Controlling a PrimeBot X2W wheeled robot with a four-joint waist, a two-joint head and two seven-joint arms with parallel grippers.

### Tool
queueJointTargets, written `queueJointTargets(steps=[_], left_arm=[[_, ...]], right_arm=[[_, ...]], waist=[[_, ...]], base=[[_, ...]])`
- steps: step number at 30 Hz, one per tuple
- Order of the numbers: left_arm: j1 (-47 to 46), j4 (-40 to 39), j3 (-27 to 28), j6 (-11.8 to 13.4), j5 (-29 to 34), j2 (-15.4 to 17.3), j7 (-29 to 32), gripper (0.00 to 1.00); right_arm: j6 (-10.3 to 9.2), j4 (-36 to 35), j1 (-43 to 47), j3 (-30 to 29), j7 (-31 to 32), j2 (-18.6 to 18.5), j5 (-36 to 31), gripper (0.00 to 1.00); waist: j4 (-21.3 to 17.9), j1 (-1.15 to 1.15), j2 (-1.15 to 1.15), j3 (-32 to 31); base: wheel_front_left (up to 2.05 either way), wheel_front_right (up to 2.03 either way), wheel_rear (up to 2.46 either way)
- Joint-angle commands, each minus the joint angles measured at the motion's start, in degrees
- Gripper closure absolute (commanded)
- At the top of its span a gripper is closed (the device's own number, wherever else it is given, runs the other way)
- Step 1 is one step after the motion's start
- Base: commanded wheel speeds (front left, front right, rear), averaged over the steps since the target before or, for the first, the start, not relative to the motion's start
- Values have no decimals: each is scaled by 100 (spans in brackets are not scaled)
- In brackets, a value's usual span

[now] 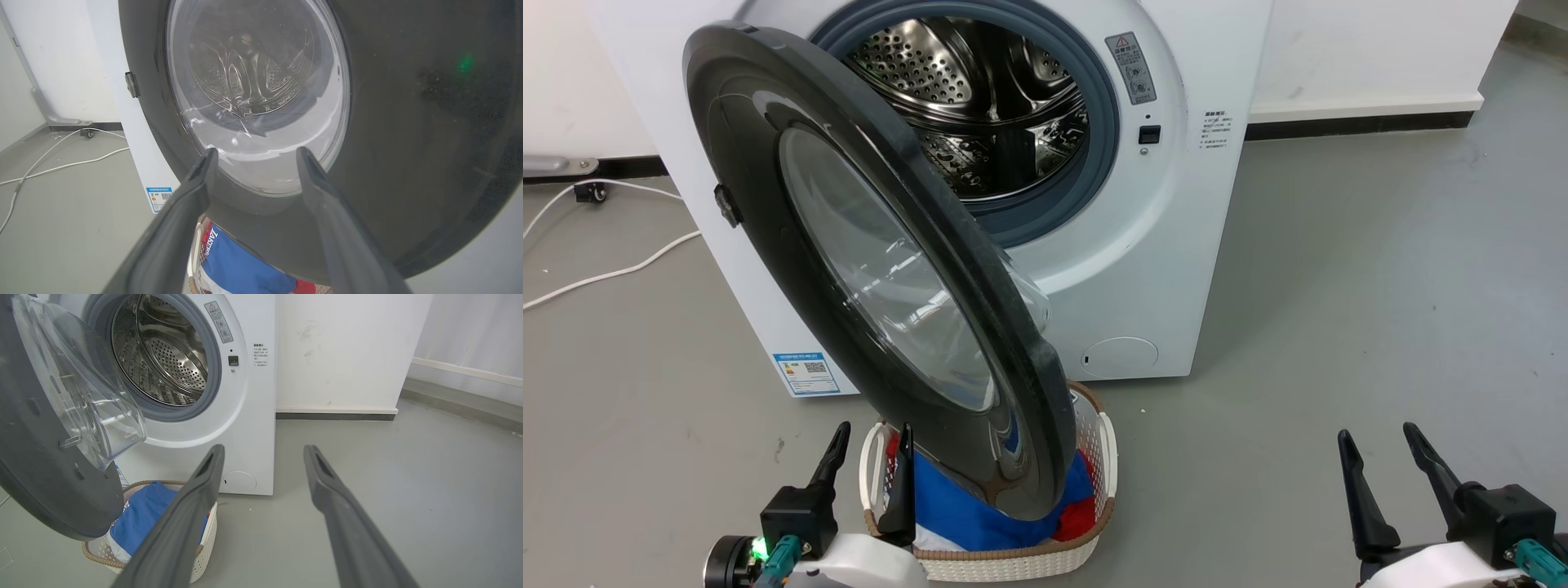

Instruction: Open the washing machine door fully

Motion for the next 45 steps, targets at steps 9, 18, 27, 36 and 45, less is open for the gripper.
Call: queueJointTargets(steps=[9, 18, 27, 36, 45], left_arm=[[-53, 23, 15, 26, -16, -2, -14, 0], [-107, -61, 26, -7, -67, -3, -14, 100], [-462, -1078, 122, 153, -131, 80, 234, 100], [-1182, -2869, -115, 166, -8, 107, 584, 100], [-1768, -3990, -914, 8, 14, 55, 1004, 100]], right_arm=[[-1, -103, -1, 2, 70, 56, 44, 0], [-1, -138, 13, 9, 100, 92, 85, 0], [-1, -135, 35, -44, 116, 140, 38, 0], [-1, -147, 32, -90, 96, 173, 13, 0], [-1, -124, 22, -76, 108, 187, -6, 0]], waist=[[-15, 0, 0, 13], [-50, 0, 0, 20], [-25, 0, 0, -16], [55, 0, 0, 9], [55, 0, 0, 68]], base=[[0, 0, 0], [0, 0, 0], [0, 0, 0], [0, 0, 0], [0, 0, 0]])
